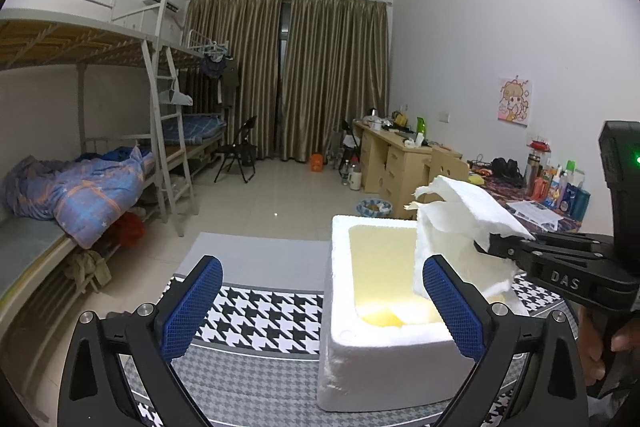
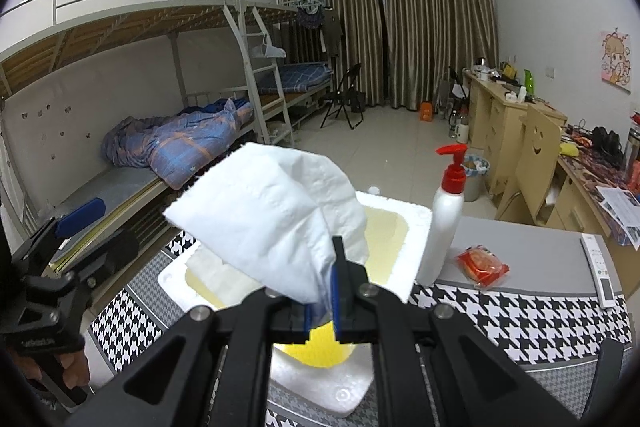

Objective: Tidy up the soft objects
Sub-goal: 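Open the left gripper to drop the yellow sponge into the foam box, then lower the paper towel into the foam box and open the right gripper, then move both grippers back from the box toward the grey sock on the table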

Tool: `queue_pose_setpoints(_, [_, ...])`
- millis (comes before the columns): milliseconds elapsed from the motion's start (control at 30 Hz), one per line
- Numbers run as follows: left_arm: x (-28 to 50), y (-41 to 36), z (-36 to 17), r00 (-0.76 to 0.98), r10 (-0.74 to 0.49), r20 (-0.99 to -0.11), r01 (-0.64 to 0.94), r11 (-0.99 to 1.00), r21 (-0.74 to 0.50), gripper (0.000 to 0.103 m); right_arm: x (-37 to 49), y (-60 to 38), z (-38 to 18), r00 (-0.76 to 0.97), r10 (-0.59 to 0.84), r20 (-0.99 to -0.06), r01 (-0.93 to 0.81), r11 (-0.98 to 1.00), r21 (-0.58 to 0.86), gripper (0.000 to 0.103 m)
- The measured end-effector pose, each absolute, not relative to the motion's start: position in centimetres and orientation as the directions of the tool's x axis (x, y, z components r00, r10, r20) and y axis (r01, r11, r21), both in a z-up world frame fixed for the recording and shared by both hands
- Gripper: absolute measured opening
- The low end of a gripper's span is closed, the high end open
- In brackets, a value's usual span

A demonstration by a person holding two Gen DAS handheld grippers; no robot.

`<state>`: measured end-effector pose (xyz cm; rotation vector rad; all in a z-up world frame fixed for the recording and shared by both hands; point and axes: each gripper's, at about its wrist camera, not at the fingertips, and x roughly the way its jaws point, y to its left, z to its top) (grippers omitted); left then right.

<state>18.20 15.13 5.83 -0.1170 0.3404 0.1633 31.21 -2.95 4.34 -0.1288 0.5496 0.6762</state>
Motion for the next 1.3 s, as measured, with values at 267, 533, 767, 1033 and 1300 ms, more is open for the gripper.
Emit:
queue_pose_setpoints(267, [17.5, 16.0, 5.2, 0.923, 0.152, -0.353, -0.194, 0.977, -0.086, 0.101, 31.7, -1.7, 3.7, 0.629, 0.541, -0.558, -0.627, 0.778, 0.046, 0.036])
queue_pose_setpoints(533, [16.9, 16.4, 4.9, 0.921, 0.169, -0.352, -0.21, 0.974, -0.084, 0.101, 31.2, -1.2, 3.3, 0.622, 0.52, -0.585, -0.636, 0.772, 0.01, 0.062])
queue_pose_setpoints(767, [16.7, 16.5, 5.0, 0.922, 0.167, -0.349, -0.211, 0.973, -0.091, 0.101, 30.4, -1.9, 3.8, 0.634, 0.528, -0.565, -0.635, 0.772, 0.008, 0.075])
queue_pose_setpoints(1033, [16.4, 16.0, 5.3, 0.927, 0.159, -0.341, -0.199, 0.976, -0.086, 0.101, 29.3, -2.6, 4.2, 0.642, 0.542, -0.542, -0.637, 0.77, 0.016, 0.081])
queue_pose_setpoints(1300, [15.9, 15.3, 5.6, 0.93, 0.155, -0.332, -0.191, 0.979, -0.077, 0.101, 28.1, -3.7, 4.7, 0.653, 0.554, -0.516, -0.636, 0.771, 0.023, 0.081])
